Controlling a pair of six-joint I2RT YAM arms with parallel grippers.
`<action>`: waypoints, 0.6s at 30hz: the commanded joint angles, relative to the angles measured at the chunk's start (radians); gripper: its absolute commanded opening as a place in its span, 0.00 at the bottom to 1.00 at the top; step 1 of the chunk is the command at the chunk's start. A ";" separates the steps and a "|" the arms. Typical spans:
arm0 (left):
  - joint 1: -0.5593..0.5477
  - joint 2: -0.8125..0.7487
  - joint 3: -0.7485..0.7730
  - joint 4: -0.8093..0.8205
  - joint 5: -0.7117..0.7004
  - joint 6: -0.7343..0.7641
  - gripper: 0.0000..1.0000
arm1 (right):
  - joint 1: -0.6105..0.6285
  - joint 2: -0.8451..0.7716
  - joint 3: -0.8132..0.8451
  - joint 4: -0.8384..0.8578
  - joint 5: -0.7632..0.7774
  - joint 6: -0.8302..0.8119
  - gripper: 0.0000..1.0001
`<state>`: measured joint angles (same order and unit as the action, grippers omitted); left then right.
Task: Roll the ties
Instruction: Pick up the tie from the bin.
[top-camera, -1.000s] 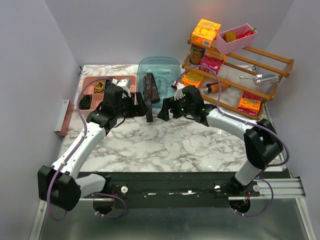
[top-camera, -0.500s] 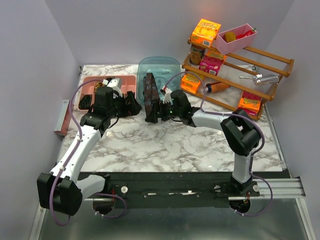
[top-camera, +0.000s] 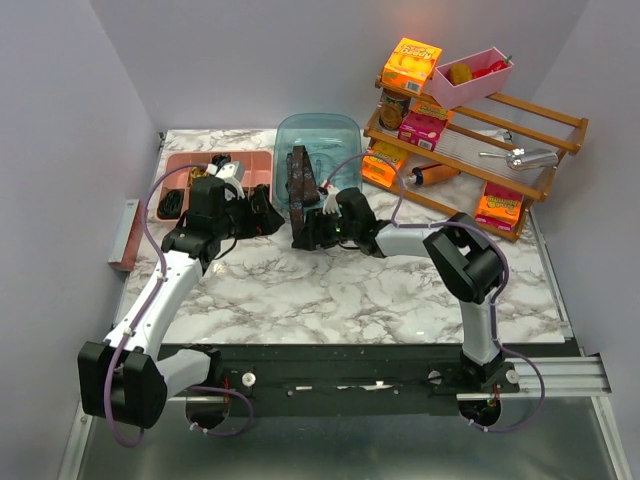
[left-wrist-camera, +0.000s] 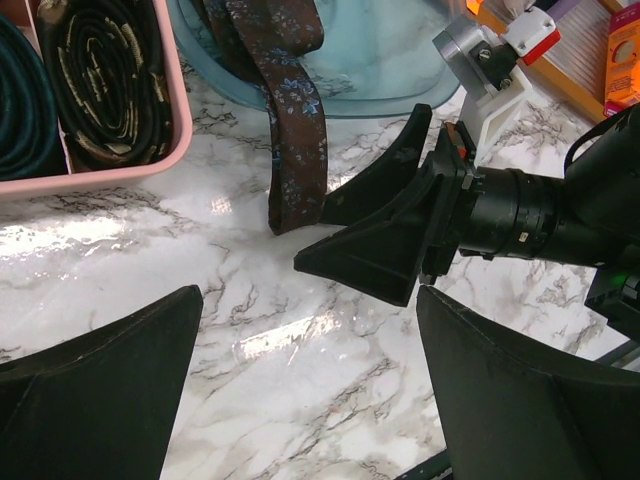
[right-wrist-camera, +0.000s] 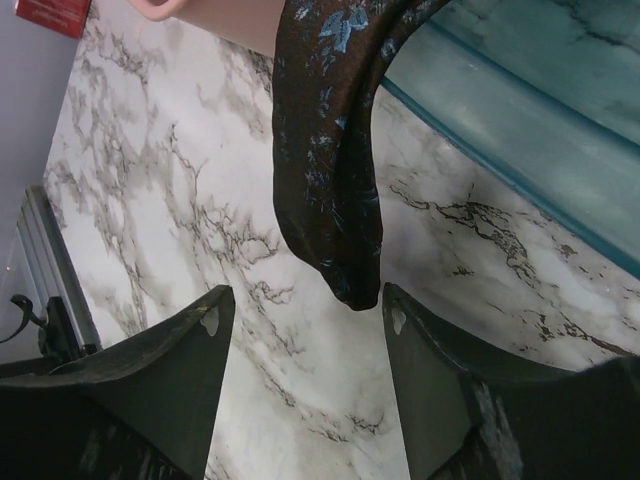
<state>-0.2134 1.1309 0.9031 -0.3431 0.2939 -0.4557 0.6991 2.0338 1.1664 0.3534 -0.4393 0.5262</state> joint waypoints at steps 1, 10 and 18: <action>0.011 -0.005 -0.018 0.016 0.031 0.006 0.99 | 0.005 0.032 0.029 0.052 -0.009 0.012 0.63; 0.019 0.000 -0.027 0.015 0.024 0.009 0.99 | 0.007 0.054 0.033 0.059 -0.015 0.018 0.42; 0.020 0.012 -0.062 0.055 0.057 -0.006 0.99 | 0.007 0.013 0.019 0.009 -0.015 -0.006 0.22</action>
<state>-0.1982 1.1313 0.8745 -0.3344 0.3000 -0.4553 0.6991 2.0686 1.1748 0.3855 -0.4419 0.5407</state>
